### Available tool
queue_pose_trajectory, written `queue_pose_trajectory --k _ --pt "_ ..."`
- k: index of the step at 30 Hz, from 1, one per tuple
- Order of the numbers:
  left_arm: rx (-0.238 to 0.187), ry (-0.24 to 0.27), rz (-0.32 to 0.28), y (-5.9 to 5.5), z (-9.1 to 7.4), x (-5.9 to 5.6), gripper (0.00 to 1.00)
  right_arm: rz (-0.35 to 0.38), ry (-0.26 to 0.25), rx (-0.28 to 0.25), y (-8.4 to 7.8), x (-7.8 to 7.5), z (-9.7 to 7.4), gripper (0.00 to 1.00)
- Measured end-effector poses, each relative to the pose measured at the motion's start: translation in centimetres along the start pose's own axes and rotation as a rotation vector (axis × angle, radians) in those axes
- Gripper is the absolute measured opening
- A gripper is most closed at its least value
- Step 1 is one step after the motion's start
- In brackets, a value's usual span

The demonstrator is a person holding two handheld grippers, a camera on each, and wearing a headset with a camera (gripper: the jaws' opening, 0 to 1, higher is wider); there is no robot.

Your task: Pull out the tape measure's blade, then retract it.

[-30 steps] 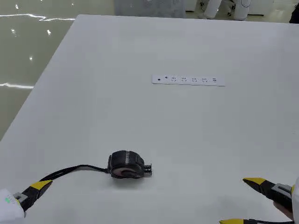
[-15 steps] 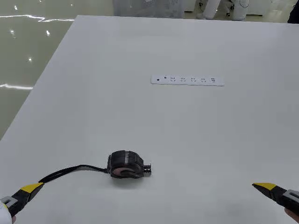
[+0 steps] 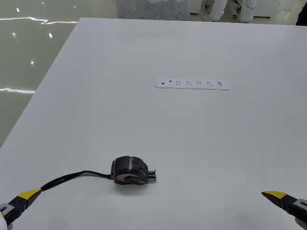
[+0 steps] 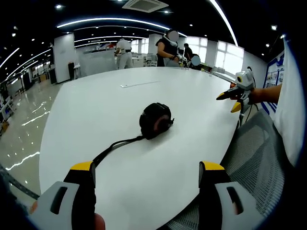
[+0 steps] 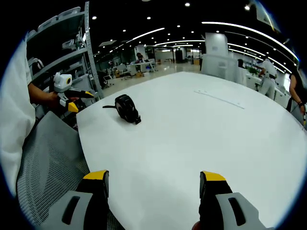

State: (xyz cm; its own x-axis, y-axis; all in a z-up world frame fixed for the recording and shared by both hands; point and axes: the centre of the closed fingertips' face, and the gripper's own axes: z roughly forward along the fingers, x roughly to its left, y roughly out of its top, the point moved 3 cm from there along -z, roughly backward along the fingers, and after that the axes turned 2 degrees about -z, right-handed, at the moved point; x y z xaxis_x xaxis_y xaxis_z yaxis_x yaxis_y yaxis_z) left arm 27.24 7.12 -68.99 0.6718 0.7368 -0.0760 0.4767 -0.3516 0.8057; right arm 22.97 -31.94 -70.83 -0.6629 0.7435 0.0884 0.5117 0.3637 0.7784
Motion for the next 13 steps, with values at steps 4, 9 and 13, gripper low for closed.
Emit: queue_pose_trajectory --k 4,9,13 --pt "-0.008 0.006 0.0 0.16 -0.01 0.08 0.91 0.0 -0.002 0.0 -0.02 -0.07 -0.06 0.78" --pt "-0.008 -0.009 0.001 0.17 0.09 -0.18 0.9 -0.001 -0.002 0.001 0.01 -0.05 -0.08 0.78" --pt "-0.004 -0.01 -0.001 0.04 0.08 -0.11 0.9 -0.005 0.0 0.003 0.04 0.01 -0.09 0.78"
